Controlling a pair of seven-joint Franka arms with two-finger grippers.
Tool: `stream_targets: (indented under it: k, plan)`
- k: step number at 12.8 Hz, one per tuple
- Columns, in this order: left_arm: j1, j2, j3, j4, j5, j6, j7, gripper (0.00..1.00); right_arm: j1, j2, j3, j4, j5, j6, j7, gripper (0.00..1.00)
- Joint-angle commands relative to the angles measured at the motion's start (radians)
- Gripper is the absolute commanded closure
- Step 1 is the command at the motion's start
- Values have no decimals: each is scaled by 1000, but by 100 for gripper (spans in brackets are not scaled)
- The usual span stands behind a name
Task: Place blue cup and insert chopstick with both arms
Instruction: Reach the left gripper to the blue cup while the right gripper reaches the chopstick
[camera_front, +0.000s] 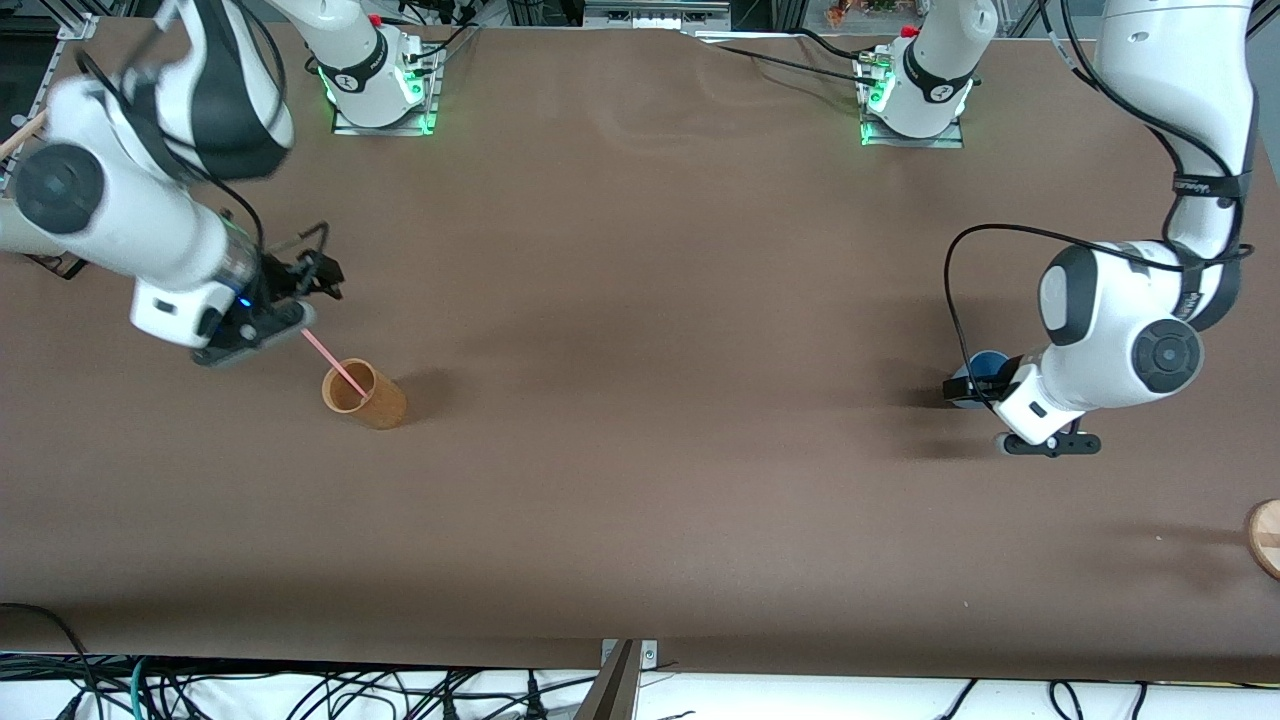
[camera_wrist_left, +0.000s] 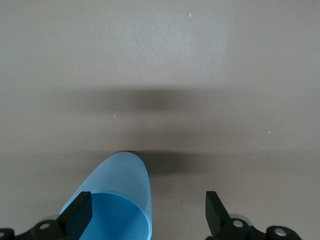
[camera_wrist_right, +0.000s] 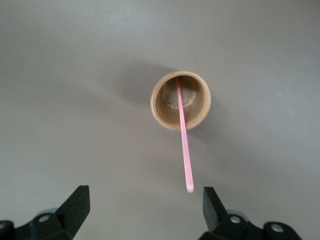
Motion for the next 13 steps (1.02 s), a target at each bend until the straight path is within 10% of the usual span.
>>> stream_targets:
  k: [1,9,13]
  plan:
    - [-5,-32,1,-86,21,74,7,0,-2,76,1,20,-1,41,-75,0]
    - [-10,-61,-1,-105,21,59,12,0,-9,219,0,74,-79,85,-208,14]
    - [-10,-84,-1,-103,21,25,19,0,-12,233,-3,73,-79,90,-211,56]
